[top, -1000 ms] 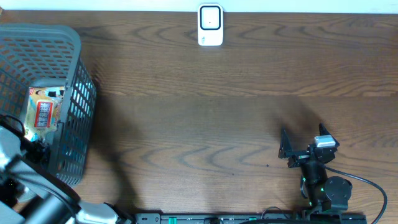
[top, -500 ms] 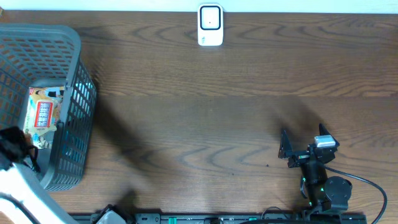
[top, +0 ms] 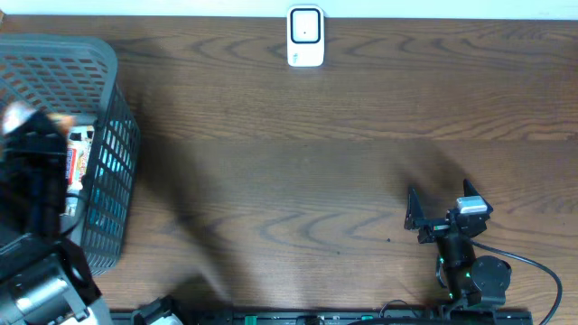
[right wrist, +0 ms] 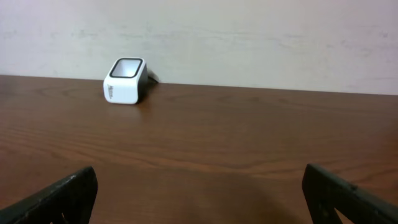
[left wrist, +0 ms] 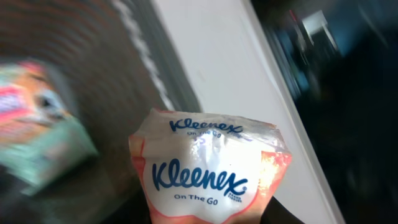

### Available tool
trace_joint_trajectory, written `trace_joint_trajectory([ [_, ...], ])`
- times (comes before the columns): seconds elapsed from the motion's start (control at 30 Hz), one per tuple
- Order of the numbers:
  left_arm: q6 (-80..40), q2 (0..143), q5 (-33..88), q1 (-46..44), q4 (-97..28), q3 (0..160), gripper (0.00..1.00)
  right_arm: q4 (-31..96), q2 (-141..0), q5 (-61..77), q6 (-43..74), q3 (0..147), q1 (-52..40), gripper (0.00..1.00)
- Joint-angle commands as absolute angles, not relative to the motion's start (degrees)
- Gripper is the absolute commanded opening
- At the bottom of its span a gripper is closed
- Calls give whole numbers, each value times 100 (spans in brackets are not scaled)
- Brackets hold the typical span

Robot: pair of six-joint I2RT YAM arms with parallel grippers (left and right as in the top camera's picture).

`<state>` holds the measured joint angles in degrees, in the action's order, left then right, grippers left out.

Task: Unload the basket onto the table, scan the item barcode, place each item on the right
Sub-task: 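Carry the Kleenex pack to the scanner and set it on the table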

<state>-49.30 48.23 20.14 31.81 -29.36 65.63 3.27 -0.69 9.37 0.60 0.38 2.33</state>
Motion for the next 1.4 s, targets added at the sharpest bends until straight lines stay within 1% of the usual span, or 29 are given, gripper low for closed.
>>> trace_joint_trajectory([
  [0.0,-4104,4978,2198,2038,-2908,6657,36,349,-38,934,60,32,193,99],
  [0.13,-3489,5492,1852,596,-3030,6657,36,349,-38,937,60,32,193,99],
  [0.27,-3282,6353,1243,-740,-3194,6657,36,349,-38,937,60,32,193,99],
  [0.4,-3282,7356,742,-1737,-3328,6657,37,349,-38,937,60,32,193,99],
  [0.5,-3234,8093,305,-2209,-3435,6657,36,349,-38,937,60,32,193,99],
  [0.53,-2963,8344,292,-2327,-3444,6657,36,349,-38,937,60,32,193,99],
  [0.8,-1247,9299,290,-2510,-3830,6657,37,349,-38,937,60,32,193,99],
  [0.87,-735,9404,287,-2510,-3844,6657,43,349,-38,937,60,32,193,99],
  [0.97,-403,9437,165,-2510,-3850,6652,55,349,-38,937,60,32,193,99],
  [1.1,47,9437,139,-2510,-3885,6646,55,349,-38,937,60,32,193,99],
  [1.23,38,9432,143,-2510,-3879,6635,56,349,-38,937,60,32,193,99],
  [1.27,23,9404,143,-2510,-3874,6641,62,349,-38,937,60,32,193,99],
  [1.33,-32,9301,143,-2510,-3900,6705,71,349,-38,937,60,32,193,99],
  [1.37,-130,9131,141,-2504,-3968,6849,78,349,-38,937,60,32,191,99],
])
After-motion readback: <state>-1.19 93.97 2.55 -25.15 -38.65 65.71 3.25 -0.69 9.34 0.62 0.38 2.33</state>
